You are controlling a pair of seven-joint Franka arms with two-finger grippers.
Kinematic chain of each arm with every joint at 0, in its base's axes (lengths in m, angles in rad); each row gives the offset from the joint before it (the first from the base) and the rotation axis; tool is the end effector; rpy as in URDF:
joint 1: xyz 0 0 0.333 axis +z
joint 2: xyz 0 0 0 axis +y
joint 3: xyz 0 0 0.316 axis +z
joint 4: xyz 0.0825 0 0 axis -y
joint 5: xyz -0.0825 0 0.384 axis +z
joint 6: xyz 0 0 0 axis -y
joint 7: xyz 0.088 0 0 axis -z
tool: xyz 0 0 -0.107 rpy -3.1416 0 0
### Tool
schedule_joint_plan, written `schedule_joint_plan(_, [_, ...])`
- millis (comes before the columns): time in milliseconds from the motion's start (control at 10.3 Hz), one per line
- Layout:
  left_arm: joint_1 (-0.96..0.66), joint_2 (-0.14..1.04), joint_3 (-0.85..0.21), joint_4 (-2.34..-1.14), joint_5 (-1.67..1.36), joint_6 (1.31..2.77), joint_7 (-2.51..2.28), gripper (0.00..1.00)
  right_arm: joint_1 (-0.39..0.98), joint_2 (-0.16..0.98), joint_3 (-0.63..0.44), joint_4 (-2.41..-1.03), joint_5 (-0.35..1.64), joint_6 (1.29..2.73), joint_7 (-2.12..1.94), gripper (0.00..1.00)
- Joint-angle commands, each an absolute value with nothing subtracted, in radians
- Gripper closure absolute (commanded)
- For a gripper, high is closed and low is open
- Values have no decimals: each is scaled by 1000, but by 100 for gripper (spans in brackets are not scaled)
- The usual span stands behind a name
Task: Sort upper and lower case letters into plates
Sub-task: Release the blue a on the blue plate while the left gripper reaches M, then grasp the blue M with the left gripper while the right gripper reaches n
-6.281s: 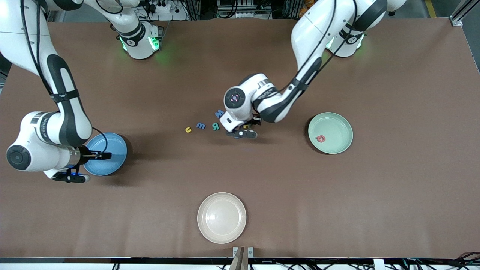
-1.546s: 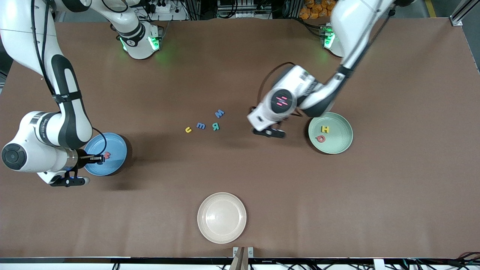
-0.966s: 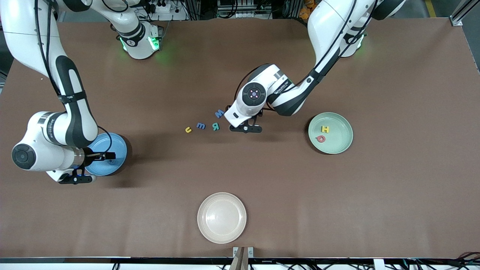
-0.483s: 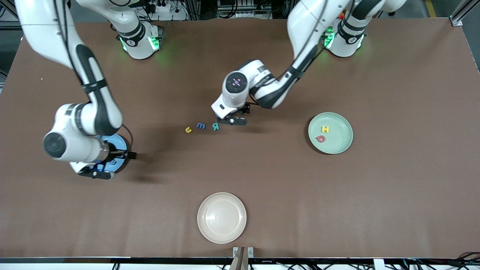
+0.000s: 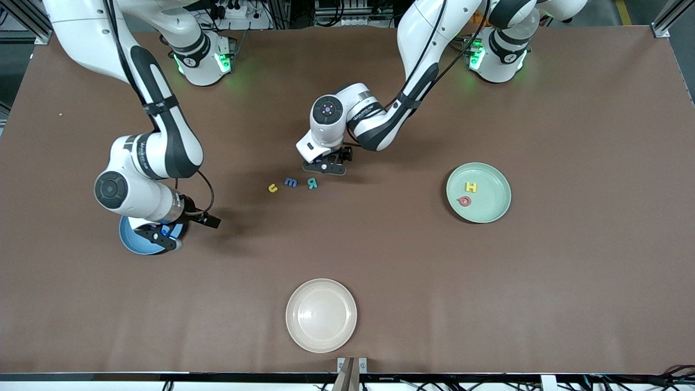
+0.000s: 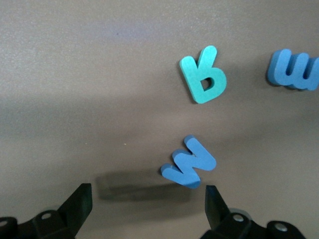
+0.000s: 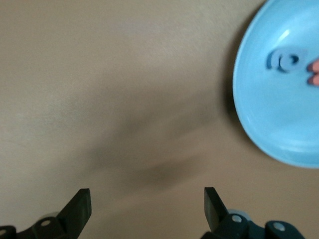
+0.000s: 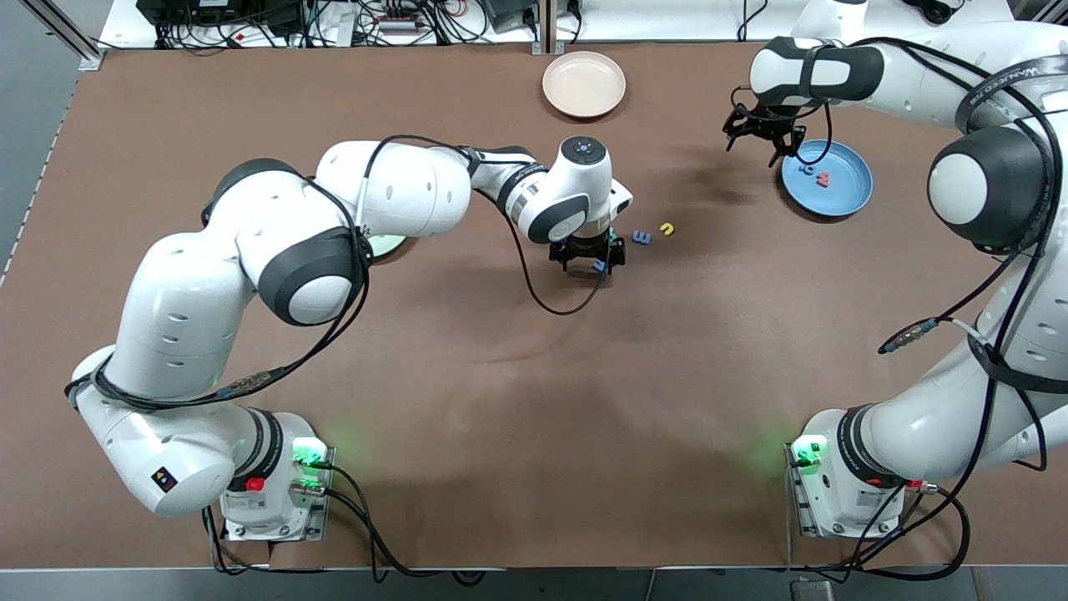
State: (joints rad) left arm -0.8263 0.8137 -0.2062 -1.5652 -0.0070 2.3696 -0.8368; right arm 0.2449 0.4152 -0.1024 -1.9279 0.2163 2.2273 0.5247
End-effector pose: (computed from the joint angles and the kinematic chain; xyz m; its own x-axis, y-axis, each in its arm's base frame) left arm 0.3762 -0.5909 0.1709 0.9847 -0.1318 -0.1137 -0.1202 -0.9874 0.1034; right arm 0.6037 0.0959 0.2651 0.8594 -0.4859 -0.1593 -0.4973 -0.8667 -0.0391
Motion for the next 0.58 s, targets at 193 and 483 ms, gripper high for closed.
schedule_joint_plan(193, [-865, 871, -193, -1537, 0, 2410, -845, 0, 324, 264, -107, -2100, 238, 2240, 896, 0])
schedule_joint_plan(483, [-868, 903, -193, -1508, 2, 2427, -847, 0, 348, 224, -94, -2176, 238, 2328, 1070, 0])
